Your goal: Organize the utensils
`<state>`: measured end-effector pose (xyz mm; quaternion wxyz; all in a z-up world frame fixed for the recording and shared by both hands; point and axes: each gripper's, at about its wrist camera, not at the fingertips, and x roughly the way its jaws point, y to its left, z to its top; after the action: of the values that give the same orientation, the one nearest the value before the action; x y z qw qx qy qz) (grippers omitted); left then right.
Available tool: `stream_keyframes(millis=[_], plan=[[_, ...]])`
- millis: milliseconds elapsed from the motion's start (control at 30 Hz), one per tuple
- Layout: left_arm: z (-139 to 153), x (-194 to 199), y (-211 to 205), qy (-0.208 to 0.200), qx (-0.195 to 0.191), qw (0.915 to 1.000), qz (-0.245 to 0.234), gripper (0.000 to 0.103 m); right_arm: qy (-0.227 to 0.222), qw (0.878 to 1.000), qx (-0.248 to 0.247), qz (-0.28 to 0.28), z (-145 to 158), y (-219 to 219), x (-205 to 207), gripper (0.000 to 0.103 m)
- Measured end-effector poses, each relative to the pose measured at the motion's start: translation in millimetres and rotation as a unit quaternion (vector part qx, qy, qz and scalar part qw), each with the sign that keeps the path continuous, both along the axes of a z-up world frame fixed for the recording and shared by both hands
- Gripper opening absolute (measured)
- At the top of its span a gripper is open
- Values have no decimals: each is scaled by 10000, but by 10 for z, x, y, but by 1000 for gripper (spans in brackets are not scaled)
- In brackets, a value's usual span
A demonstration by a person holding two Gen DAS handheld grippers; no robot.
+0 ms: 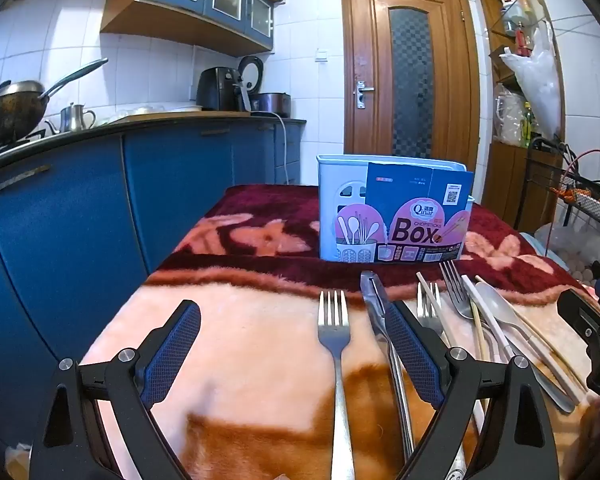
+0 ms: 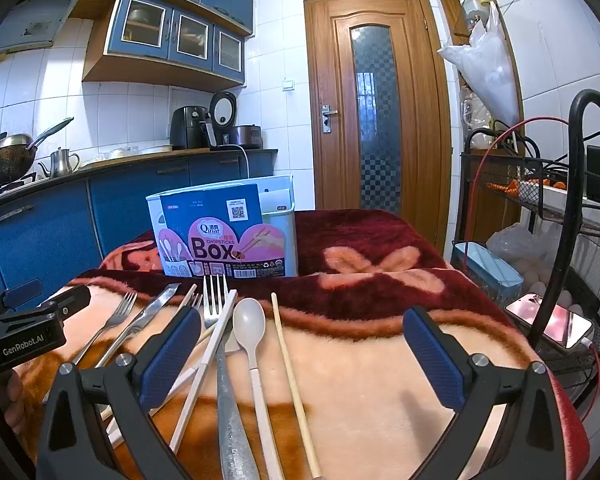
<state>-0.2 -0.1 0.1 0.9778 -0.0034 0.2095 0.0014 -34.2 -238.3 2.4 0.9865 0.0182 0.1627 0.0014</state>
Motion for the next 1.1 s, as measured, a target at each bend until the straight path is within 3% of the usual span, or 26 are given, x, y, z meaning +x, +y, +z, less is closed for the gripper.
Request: stream_keyframes(millis=[1100], plan=[[0, 1, 0, -3, 0, 10000, 1, 94, 9, 10000, 3, -1, -1, 4, 6, 103]])
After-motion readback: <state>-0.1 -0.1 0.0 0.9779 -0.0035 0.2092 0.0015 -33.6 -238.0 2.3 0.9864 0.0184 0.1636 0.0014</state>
